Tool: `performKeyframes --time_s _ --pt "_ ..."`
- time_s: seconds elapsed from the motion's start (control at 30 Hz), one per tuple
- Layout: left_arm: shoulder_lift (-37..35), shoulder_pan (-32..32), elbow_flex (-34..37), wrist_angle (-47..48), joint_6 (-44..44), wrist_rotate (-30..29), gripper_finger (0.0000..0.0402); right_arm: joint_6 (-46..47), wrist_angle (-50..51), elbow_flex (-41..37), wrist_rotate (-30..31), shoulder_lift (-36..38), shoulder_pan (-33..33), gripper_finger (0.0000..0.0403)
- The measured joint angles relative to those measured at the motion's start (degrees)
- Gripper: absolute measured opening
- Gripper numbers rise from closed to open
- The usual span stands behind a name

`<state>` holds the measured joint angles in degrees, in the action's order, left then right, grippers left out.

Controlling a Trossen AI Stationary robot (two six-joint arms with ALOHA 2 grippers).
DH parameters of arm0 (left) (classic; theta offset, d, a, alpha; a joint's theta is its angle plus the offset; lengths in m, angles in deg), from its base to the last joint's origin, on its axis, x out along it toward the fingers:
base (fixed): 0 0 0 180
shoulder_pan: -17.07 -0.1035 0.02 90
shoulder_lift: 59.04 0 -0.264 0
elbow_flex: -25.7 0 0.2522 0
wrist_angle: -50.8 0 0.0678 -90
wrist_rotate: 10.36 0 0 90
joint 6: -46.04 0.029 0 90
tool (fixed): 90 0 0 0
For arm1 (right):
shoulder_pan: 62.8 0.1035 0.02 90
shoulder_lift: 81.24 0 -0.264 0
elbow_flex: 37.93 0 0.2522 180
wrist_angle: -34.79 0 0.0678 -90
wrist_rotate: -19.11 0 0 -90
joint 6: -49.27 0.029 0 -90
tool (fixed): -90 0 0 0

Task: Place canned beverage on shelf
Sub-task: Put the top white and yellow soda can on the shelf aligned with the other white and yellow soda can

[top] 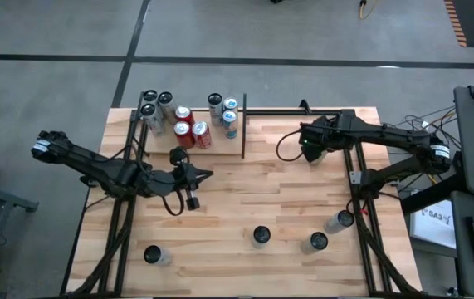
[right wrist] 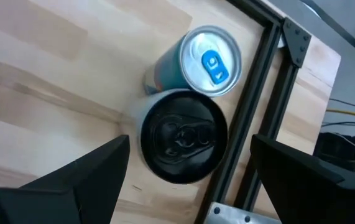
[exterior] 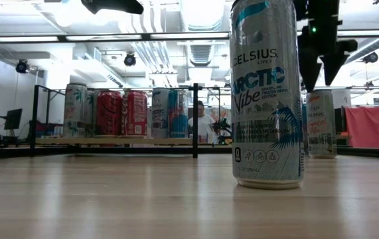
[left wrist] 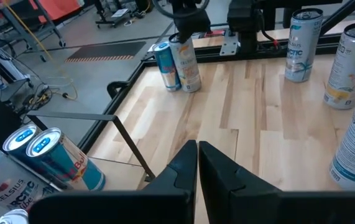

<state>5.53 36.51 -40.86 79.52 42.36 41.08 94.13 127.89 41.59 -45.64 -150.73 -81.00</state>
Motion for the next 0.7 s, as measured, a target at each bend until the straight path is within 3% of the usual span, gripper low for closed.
performKeyframes --time_s 0.7 --pt "0.0 0.0 0.0 -1.3 1.2 0.0 0.0 -2.8 -16.4 -12.5 -0.2 0.0 -0.7 0.0322"
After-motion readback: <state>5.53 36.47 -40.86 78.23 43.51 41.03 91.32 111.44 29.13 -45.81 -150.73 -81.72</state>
